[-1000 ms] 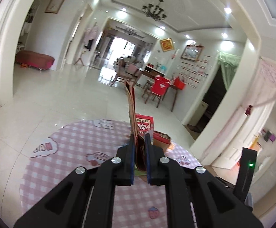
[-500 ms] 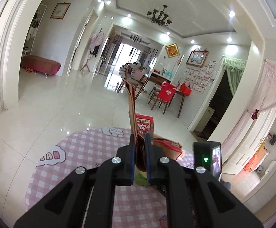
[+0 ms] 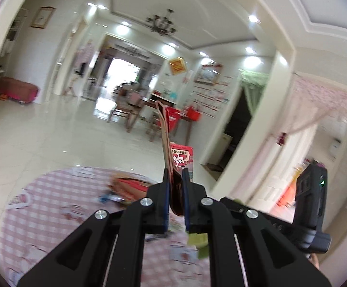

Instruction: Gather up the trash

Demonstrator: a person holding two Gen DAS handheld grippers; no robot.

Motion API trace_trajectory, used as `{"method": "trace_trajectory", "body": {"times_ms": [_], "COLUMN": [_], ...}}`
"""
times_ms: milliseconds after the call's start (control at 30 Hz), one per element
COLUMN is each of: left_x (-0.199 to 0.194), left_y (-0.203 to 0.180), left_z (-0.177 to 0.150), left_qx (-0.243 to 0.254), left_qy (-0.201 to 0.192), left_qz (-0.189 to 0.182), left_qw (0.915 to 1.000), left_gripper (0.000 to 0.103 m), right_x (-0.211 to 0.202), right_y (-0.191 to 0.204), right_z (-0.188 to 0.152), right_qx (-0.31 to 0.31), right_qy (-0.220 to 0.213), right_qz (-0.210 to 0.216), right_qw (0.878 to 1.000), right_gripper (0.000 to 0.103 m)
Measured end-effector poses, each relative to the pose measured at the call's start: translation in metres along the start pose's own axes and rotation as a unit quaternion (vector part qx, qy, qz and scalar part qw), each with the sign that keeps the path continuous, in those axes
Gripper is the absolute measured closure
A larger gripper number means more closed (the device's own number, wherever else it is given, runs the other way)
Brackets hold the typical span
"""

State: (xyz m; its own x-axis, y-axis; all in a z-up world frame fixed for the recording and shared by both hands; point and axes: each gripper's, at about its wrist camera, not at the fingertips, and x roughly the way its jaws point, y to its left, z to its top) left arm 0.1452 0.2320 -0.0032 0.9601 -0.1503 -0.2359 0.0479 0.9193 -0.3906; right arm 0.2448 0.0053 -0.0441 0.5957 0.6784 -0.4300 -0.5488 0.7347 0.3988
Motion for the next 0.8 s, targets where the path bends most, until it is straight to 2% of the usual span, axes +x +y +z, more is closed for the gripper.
{"method": "trace_trajectory", "body": {"times_ms": [133, 233, 333, 400, 600, 800], "left_x": [0.02, 0.045, 0.077, 0.101, 0.161, 0.212], "left_y": [-0.05, -0.095, -0.139, -0.168, -0.225, -0.262], "left_z": [-0.015, -0.032, -0.057, -0.079, -0.146, -0.203], "left_qx": [0.02, 0.046, 0.068, 0.078, 0.12, 0.162], "left_qy": [0.036, 0.075, 0.122, 0.164, 0.248, 0.306], "left_qz": [-0.052, -0.083, -0.121, -0.151, -0.171, -0.169], "left_qw": [0.9978, 0.9926, 0.9828, 0.9717, 0.9461, 0.9227], "left_gripper": [0.094, 0.094, 0.094, 0.094, 0.094, 0.092], "right_x": [-0.06, -0.102, -0.142, -0.159, -0.197, -0.208], "right_y": [-0.046, -0.085, -0.131, -0.154, -0.222, -0.272], "right_z": [-0.004, -0.014, -0.032, -0.043, -0.083, -0.113], "right_qx": [0.039, 0.067, 0.103, 0.119, 0.176, 0.215], "right_qy": [-0.035, -0.058, -0.077, -0.083, -0.089, -0.075], "right_qz": [-0.028, -0.068, -0.111, -0.134, -0.205, -0.24], "right_qw": [0.998, 0.994, 0.985, 0.98, 0.959, 0.944], "right_gripper": [0.097, 0.097, 0.097, 0.097, 0.097, 0.097]}}
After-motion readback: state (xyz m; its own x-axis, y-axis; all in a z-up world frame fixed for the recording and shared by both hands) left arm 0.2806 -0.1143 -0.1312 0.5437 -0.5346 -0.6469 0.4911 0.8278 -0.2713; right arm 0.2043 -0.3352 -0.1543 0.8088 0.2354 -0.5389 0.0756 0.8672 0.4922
